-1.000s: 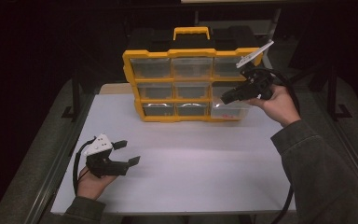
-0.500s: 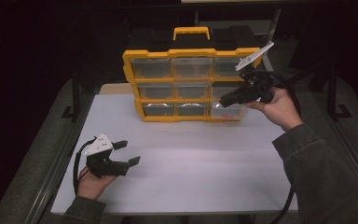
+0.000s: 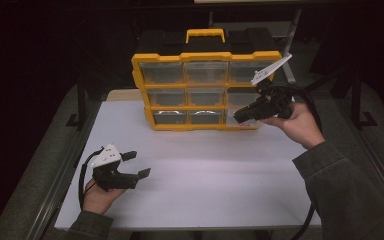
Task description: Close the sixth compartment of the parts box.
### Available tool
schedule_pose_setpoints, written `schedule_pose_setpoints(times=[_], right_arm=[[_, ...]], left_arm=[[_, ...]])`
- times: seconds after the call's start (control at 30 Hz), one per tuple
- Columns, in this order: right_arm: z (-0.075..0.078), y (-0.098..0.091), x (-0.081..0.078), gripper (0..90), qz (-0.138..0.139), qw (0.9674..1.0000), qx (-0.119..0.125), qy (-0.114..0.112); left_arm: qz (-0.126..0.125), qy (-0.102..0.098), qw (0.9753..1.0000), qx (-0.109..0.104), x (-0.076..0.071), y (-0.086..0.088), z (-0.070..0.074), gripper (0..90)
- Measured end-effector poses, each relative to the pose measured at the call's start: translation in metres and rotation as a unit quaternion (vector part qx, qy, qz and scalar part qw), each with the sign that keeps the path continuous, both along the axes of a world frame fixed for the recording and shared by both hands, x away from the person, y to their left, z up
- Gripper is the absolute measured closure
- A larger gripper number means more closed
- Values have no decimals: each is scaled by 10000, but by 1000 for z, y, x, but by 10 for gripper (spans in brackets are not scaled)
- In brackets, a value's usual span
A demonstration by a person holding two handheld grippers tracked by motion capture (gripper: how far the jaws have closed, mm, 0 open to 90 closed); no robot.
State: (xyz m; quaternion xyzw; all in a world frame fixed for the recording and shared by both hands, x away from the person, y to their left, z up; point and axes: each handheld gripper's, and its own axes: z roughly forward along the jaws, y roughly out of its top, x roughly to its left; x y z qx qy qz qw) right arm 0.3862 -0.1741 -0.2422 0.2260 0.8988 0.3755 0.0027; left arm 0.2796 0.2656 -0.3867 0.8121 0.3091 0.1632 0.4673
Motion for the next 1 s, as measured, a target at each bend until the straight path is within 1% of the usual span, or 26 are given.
schedule_pose_setpoints(times=[0.03,0.07,0.1,0.17,0.2,0.23,0.3,0.37,0.5,0.53,0.63,0.7,0.77,0.8,0.83,0.9,1.0], right_arm=[[-1,1,-1,797,62,10000,2,-33],[-1,1,-2,800,72,10000,-10,-28],[-2,1,-3,808,93,9999,-17,-38],[-2,1,-4,811,107,9999,-9,-40],[-4,1,-6,824,110,9999,-27,-41],[-5,1,-7,829,111,9999,-38,10],[-8,0,-8,835,94,9999,-28,43],[-9,0,-7,838,94,9999,-39,34],[-14,-3,-6,856,71,9999,-55,46],[-15,-5,-6,872,52,9999,-42,85],[-18,-6,-6,875,17,10000,-56,75],[-20,-6,-6,880,25,9999,-62,86],[-22,-6,-6,886,35,9999,-89,91],[-23,-7,-5,886,73,9999,-107,35],[-23,-7,-5,886,73,9999,-107,35],[-25,-8,-4,887,30,9999,-130,50],[-26,-10,-2,887,-6,9999,-149,42]], left_arm=[[2,4,10000,4,0,0,0,203],[0,-20,10000,-3,0,-1,0,203],[15,-3,10000,-28,-1,-1,0,203],[-8,-28,10000,-5,0,-2,0,204],[-31,-37,10000,40,-1,-2,-1,204],[-31,-37,10000,40,-1,-2,-1,204],[-31,-32,10000,51,0,-2,-1,204],[-12,-25,10000,16,0,-2,0,204],[-10,-34,10000,31,0,-3,0,204],[-10,-32,10000,39,0,-2,-1,204],[-10,-25,10000,38,0,-2,-1,204],[14,-15,10000,-2,-1,-2,0,204],[0,-35,10000,31,-1,-2,0,204],[0,-35,10000,31,-1,-2,0,204],[5,-34,10000,23,-1,-2,0,204],[-5,-20,10000,66,-1,-2,0,204],[-1,-18,10000,63,-1,-3,0,205]])
